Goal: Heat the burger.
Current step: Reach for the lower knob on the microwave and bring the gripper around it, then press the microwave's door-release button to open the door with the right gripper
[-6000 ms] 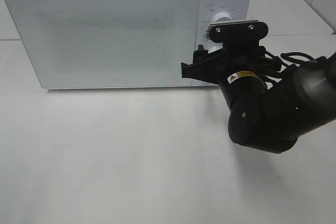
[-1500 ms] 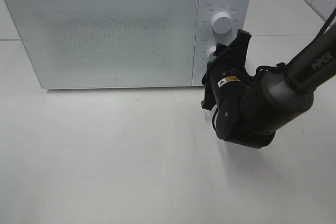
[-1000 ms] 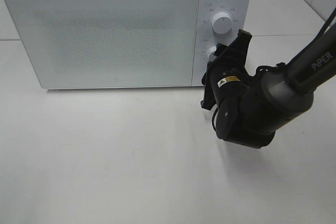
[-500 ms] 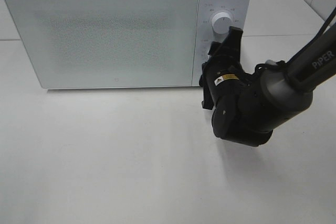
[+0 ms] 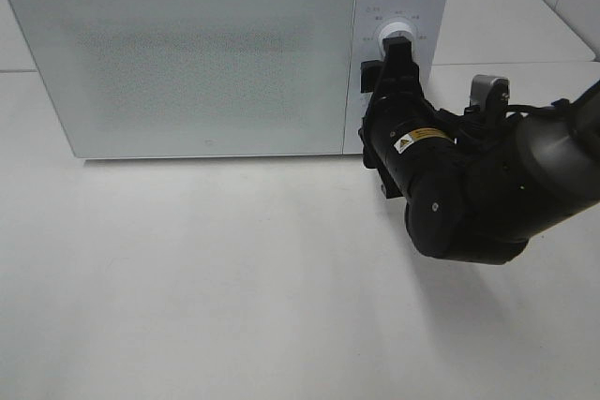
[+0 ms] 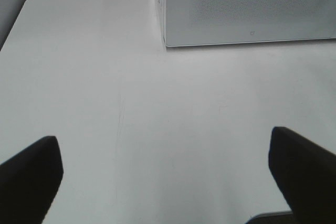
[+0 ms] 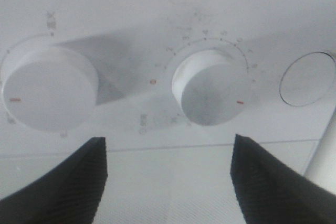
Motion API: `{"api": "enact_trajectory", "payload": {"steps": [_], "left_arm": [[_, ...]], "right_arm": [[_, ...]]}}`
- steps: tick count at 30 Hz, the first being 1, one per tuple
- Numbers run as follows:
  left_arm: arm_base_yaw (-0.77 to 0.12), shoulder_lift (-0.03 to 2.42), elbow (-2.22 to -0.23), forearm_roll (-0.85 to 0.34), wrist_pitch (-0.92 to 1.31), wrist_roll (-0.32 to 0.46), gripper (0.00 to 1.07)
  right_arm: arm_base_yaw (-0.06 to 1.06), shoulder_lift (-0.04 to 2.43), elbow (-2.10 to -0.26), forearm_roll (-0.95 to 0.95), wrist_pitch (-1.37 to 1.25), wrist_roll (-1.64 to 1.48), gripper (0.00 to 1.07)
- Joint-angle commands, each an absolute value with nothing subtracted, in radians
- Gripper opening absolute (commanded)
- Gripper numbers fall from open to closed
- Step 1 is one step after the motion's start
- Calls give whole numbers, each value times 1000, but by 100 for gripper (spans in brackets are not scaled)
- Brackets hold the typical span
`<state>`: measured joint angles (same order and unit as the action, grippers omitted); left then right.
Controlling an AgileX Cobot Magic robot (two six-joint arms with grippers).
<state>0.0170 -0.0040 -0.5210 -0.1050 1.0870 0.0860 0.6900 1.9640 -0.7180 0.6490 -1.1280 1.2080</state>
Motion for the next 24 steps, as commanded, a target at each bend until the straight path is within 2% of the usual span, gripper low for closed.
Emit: {"api": "enact_trajectory", "payload": {"steps": [1, 6, 8, 11, 12, 16, 21, 24], "left_arm": [[20, -22, -520, -106, 1074, 79, 100], [20, -22, -520, -106, 1074, 79, 100], [20, -22, -520, -106, 1074, 79, 100], [20, -22, -520, -106, 1074, 79, 100], [20, -22, -520, -106, 1074, 79, 100], [20, -22, -520, -106, 1074, 79, 100], [20, -22, -520, -106, 1074, 79, 100], [20, -22, -520, -106, 1074, 79, 100]], "right_arm": [[688, 1922, -697, 604, -1063, 1112, 68], [687, 1855, -664, 574, -949, 945, 68], [687, 1777, -656, 561, -784, 732, 68], [687, 1755, -656, 561, -737, 666, 68], [682, 1717, -656, 561, -654, 545, 68], [630, 1618, -662, 557, -411, 249, 68], [574, 1546, -662, 549, -228, 68, 68], [496, 1460, -662, 488, -52, -39, 68]]}}
